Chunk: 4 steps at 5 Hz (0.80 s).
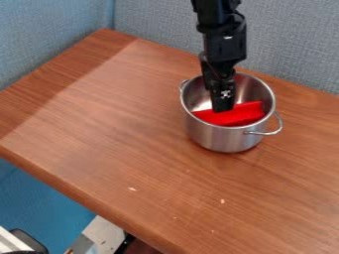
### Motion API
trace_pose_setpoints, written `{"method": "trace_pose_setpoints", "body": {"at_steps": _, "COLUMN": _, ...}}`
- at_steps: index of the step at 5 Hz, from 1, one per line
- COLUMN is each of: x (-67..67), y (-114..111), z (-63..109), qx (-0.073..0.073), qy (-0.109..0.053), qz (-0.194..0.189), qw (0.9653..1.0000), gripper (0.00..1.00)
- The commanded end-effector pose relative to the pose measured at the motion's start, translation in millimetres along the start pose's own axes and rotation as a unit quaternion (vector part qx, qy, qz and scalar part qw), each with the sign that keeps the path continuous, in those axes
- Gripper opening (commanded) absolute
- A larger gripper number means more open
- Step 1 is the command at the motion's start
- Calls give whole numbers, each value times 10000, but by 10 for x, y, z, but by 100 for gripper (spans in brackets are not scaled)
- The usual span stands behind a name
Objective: Put the red object in the metal pot
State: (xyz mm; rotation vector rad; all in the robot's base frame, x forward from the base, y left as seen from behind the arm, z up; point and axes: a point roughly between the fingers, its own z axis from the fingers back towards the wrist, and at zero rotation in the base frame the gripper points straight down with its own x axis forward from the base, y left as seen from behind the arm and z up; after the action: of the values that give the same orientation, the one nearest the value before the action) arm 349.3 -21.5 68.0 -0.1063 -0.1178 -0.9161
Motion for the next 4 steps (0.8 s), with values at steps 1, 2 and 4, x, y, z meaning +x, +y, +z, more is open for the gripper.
{"method": "trace_pose_setpoints", "body": {"at_steps": 1, "x": 78, "y": -12, "z": 166, "qx": 248, "qy": -153, "qz": -25, "qw": 9996, "gripper": 100}}
{"method": "trace_pose_setpoints", "body": {"at_steps": 2, "x": 92, "y": -27, "z": 175, "qx": 292, "qy": -169, "qz": -19, "qw": 9994, "gripper": 100}}
{"method": "trace_pose_setpoints", "body": {"at_steps": 4, "x": 118, "y": -50, "z": 165, "qx": 354, "qy": -218, "qz": -4, "qw": 9991, "gripper": 100}}
